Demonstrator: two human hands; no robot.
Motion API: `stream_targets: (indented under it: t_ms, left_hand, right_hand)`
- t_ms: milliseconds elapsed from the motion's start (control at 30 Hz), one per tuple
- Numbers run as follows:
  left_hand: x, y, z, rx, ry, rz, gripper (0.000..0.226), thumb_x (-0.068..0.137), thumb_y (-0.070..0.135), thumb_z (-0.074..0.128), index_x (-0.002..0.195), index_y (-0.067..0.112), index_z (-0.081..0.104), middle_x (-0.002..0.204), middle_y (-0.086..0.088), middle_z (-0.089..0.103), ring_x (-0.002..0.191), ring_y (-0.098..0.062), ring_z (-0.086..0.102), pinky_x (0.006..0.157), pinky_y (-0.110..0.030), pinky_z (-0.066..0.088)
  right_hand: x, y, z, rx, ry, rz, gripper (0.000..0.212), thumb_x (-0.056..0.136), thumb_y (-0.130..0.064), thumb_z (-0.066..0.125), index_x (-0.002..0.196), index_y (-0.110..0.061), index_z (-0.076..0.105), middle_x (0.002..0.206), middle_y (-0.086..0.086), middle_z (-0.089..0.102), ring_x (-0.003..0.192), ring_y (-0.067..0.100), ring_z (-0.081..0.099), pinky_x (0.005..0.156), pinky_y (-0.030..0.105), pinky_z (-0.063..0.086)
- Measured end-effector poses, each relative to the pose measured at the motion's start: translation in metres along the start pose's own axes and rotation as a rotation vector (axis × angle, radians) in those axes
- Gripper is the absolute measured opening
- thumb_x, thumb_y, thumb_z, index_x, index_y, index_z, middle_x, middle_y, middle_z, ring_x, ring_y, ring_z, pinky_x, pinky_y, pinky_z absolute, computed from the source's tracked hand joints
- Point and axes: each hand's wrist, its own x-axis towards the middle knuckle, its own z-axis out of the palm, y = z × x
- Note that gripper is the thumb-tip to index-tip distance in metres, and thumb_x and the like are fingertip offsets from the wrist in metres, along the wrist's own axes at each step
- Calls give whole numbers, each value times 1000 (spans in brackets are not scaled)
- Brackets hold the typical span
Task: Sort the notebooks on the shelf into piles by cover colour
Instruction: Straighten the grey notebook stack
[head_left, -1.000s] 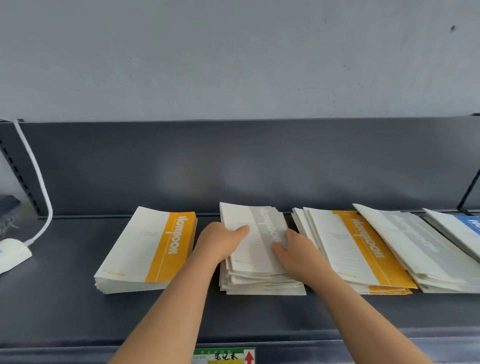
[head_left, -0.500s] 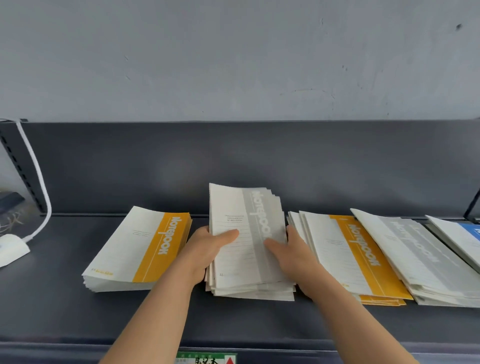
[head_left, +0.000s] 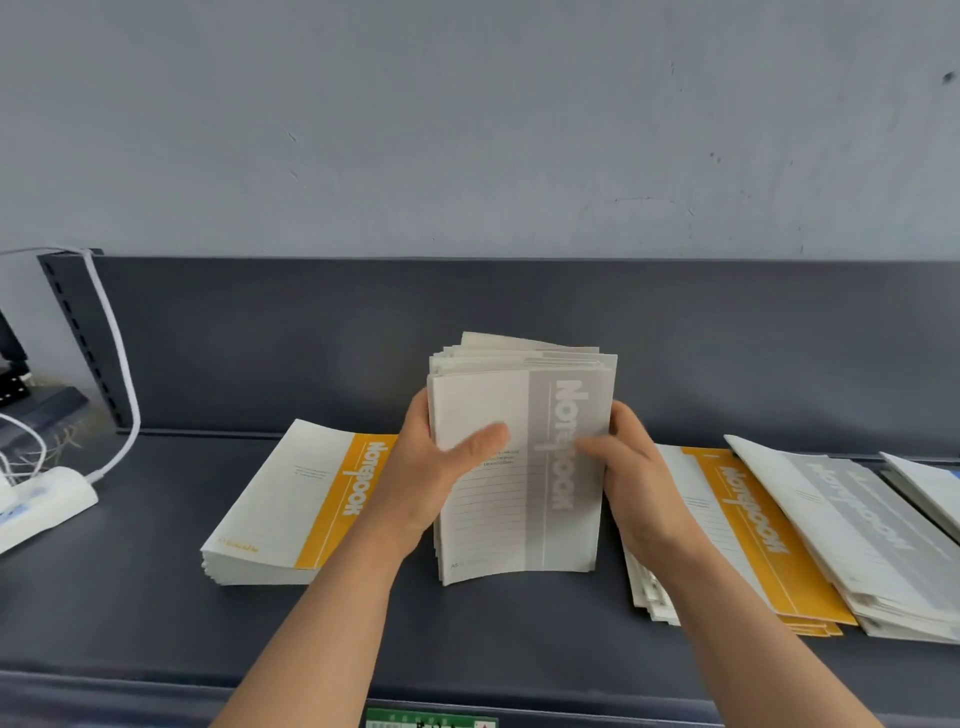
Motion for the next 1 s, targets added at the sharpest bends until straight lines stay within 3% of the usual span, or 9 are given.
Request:
stream_targets:
  t_ms: [167, 300, 400, 567, 667, 800, 867, 900, 1000]
  left_hand:
    - [6, 22, 15, -112, 108, -15, 72, 69, 74, 55, 122, 25, 52, 113, 4, 67, 103, -14, 66, 88, -38, 53]
    - [7, 25, 21, 0, 194, -70, 67, 69, 86, 40, 103, 30, 58, 100, 10, 67, 97, -10, 63, 85, -32, 51]
    - [8, 30, 17, -13, 234, -94, 49, 82, 72, 44, 90, 26, 60, 90, 10, 64, 85, -6, 59, 72, -20, 42]
    - [15, 41, 24, -76, 340, -3, 18, 91, 26, 57, 107, 20, 58, 88, 16, 56, 78, -2, 55, 58, -13, 39]
    - [18, 43, 29, -62, 330, -32, 7, 91, 24, 56, 94, 19, 59, 80, 12, 57, 72, -6, 54, 56, -16, 37]
    - [19, 49, 28, -46, 344, -4, 17, 92, 20, 49, 100, 18, 64, 88, 14, 60, 83, -7, 58, 60, -16, 41]
    - [18, 43, 25, -41, 288, 41, 26, 93, 32, 45, 109, 20, 62, 98, 14, 61, 95, -8, 58, 68, -18, 44]
    - [16, 37, 22, -41, 229, 69, 38, 90, 47, 46, 115, 21, 58, 103, 13, 61, 99, -7, 59, 73, -18, 45]
    - [1, 5, 11, -9, 75, 94, 77, 63, 65, 69, 126, 26, 46, 112, 13, 64, 104, -3, 62, 78, -21, 52]
  right_hand:
    - [12, -27, 12, 50, 129, -4, 44, 85, -53, 47, 115, -23, 60, 113, -3, 67, 107, 16, 62, 94, 40, 48]
    - [12, -37, 23, -19, 212, 128, 50, 84, -63, 50, 104, -19, 63, 98, -2, 71, 93, 16, 67, 77, 33, 53]
    - [12, -42, 25, -19, 236, 185, 56, 83, -59, 54, 101, -7, 65, 94, 10, 72, 89, 26, 70, 82, 44, 56]
    - [17, -43, 29, 44, 299, 130, 32, 86, -31, 52, 93, -1, 56, 79, 11, 57, 70, 24, 56, 66, 36, 47]
    - [19, -41, 33, 51, 315, 138, 38, 83, -42, 54, 89, -5, 55, 82, 12, 57, 73, 24, 56, 71, 36, 49]
    - [24, -42, 33, 45, 312, 138, 27, 81, -40, 53, 80, -14, 47, 78, 13, 49, 71, 24, 47, 67, 40, 45]
    - [24, -38, 31, 40, 312, 156, 54, 81, -50, 50, 95, 2, 49, 94, 28, 53, 91, 7, 32, 79, 50, 52]
    - [21, -35, 29, 25, 291, 152, 69, 79, -62, 48, 107, 1, 52, 105, 24, 59, 113, 38, 47, 89, 51, 50]
    - [0, -17, 17, -48, 150, 49, 70, 68, -74, 56, 111, -20, 60, 111, 2, 65, 106, 20, 61, 94, 42, 49]
